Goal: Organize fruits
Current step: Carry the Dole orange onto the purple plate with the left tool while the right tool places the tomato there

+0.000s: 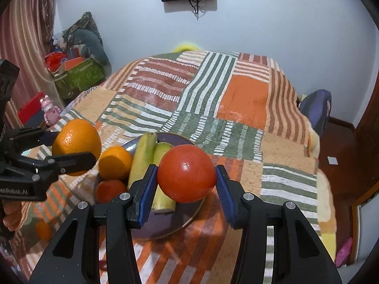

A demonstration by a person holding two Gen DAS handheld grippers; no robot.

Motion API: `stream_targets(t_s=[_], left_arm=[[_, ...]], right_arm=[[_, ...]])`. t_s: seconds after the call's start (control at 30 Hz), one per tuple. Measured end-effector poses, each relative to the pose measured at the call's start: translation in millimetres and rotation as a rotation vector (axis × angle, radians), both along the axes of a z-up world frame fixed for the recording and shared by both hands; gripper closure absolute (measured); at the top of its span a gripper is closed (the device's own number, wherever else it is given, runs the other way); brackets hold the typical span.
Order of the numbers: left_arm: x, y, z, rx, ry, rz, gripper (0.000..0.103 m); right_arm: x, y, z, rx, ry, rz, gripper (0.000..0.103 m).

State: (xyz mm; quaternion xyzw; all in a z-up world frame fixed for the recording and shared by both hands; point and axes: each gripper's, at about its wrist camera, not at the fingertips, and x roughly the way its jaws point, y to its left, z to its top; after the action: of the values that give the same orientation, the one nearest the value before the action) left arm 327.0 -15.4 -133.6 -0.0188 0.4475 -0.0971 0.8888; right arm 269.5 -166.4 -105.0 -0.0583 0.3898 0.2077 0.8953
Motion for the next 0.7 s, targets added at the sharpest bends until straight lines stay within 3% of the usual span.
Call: stream_targets(t_s=[0.2, 0.53, 0.7], left_arm=[[24, -6, -21, 0.02, 0.031, -0.009, 0.033], [35, -20, -27, 0.106, -0.027, -0.045, 0.033], [37, -24, -28, 0.11, -0.037, -0.054, 0.033]], right_arm=[[27, 4, -23, 0.006, 0.053, 0.0, 0.058], [46, 13, -42, -0.001, 0.072, 0.022, 0.057], [46, 13, -42, 0.0, 0.069, 0.036, 0.057]])
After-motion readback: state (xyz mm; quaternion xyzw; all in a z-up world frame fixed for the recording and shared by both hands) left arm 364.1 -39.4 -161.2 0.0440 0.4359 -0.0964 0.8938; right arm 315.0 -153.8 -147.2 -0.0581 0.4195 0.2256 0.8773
